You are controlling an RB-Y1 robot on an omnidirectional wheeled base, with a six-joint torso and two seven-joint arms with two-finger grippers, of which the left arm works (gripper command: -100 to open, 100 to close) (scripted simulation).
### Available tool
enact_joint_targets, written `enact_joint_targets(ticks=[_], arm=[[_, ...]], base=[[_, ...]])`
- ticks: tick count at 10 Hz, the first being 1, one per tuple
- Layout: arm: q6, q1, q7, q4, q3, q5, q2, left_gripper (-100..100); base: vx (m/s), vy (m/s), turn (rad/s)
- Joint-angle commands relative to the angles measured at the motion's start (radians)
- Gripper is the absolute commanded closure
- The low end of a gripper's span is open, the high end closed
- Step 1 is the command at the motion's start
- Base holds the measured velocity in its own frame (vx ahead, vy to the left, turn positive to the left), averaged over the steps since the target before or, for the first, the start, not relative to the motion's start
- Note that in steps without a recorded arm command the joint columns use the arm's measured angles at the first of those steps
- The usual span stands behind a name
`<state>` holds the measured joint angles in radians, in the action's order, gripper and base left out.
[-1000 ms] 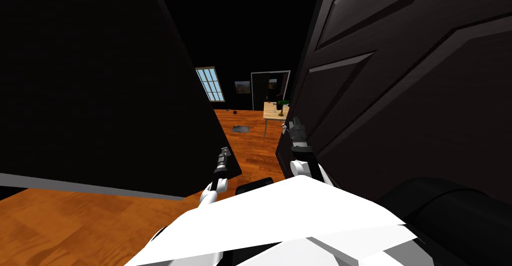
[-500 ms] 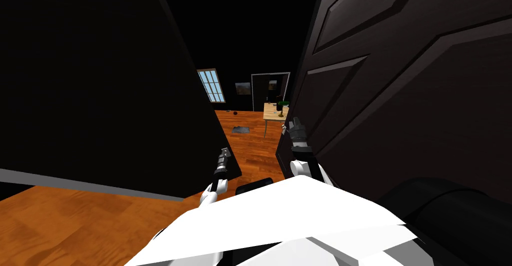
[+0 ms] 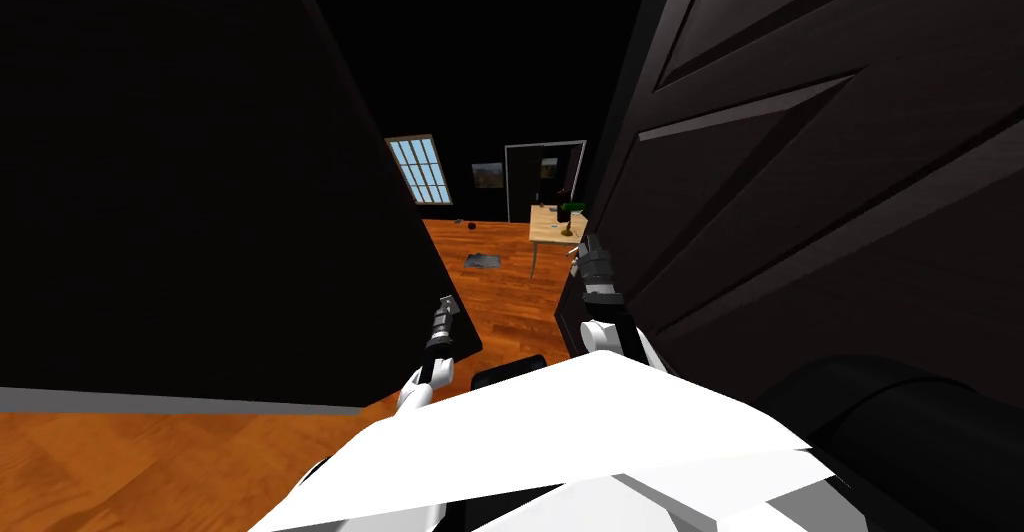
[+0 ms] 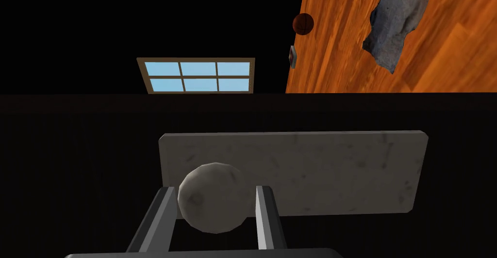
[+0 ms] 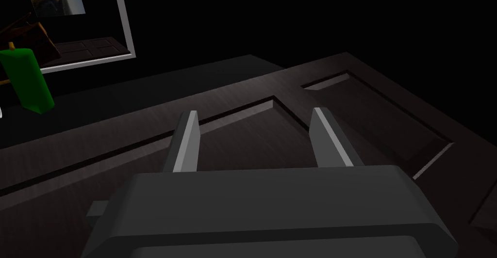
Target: Push the door open
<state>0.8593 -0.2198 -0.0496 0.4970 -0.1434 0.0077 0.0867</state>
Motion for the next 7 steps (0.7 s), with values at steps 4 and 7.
enact_joint_targets(ticks=[4,7], arm=[[0.004,0.000,0.016,-0.011,-0.008,0.055,0.026,100],[0.003,0.002,0.024,-0.012,-0.010,0.081,0.035,100]], base=[[0.203,-0.044,0.072],[0.171,-0.052,0.074]])
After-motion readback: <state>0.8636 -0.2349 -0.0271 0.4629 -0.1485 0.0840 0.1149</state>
